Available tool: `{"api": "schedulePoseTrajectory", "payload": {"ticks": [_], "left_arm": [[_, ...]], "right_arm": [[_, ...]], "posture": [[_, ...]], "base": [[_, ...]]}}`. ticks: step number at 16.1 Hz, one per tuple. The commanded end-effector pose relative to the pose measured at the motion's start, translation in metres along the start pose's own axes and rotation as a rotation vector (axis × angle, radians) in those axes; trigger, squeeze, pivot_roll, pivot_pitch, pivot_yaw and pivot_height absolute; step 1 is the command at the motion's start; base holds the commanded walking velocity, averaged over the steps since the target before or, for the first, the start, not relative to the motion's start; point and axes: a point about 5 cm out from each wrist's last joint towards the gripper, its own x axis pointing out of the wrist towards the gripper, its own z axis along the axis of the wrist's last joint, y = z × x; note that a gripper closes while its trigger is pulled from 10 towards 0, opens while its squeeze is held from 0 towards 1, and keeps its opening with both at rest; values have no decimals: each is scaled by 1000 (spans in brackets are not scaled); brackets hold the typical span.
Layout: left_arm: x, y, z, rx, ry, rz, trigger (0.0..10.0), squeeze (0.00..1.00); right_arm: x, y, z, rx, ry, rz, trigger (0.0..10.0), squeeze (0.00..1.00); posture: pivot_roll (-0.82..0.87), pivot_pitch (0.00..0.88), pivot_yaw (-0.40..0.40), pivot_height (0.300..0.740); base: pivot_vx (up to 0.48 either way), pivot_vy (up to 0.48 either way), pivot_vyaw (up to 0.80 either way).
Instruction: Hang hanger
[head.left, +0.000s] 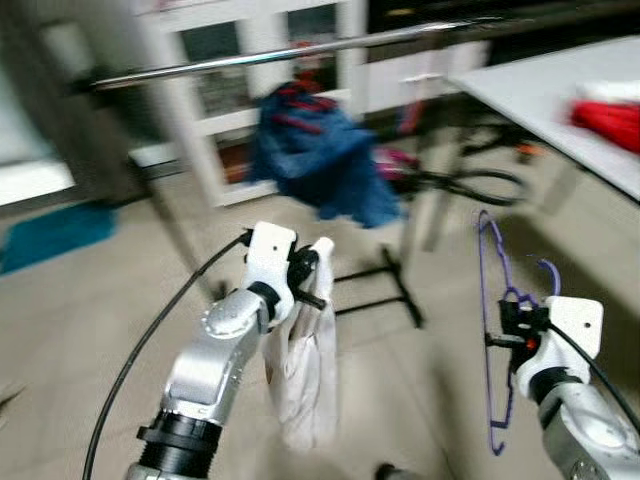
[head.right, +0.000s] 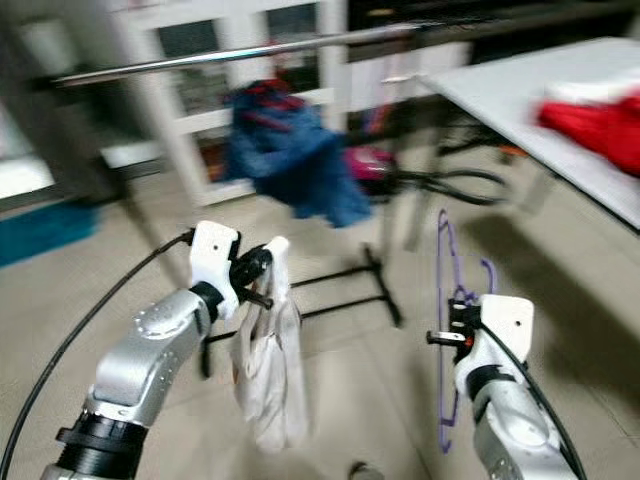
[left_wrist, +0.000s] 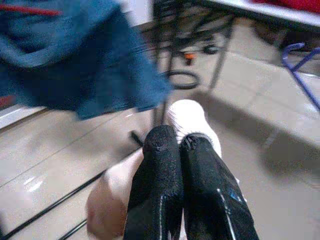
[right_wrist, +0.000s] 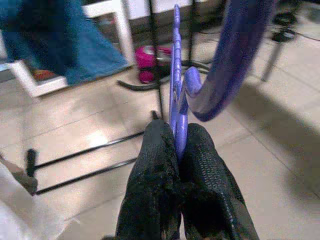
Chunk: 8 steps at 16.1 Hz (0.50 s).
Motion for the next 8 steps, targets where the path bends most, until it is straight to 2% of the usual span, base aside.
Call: {"api": "schedulePoseTrajectory", "payload": {"ticks": [1, 4, 6, 8], "left_arm": [[-7, 7, -2, 22, 1, 48, 10000, 0], [-14, 12, -6, 68, 28, 78, 10000, 0], [-15, 15, 3, 88, -3, 90, 10000, 0], [-18, 22, 4, 78, -9, 134, 10000, 0]], "right_arm": [[-4, 4, -1, 12, 15, -2, 10000, 0], [-11, 7, -3, 45, 36, 1, 10000, 0], [-10, 9, -1, 44, 45, 11, 10000, 0], [-3, 14, 4, -23, 9, 35, 10000, 0]], "posture": [[-52, 17, 117, 740], [-20, 0, 78, 740], [-9, 18, 64, 740], [-6, 17, 64, 740]], "base": [[0, 0, -800], [0, 0, -800], [0, 0, -794], [0, 0, -784]]}}
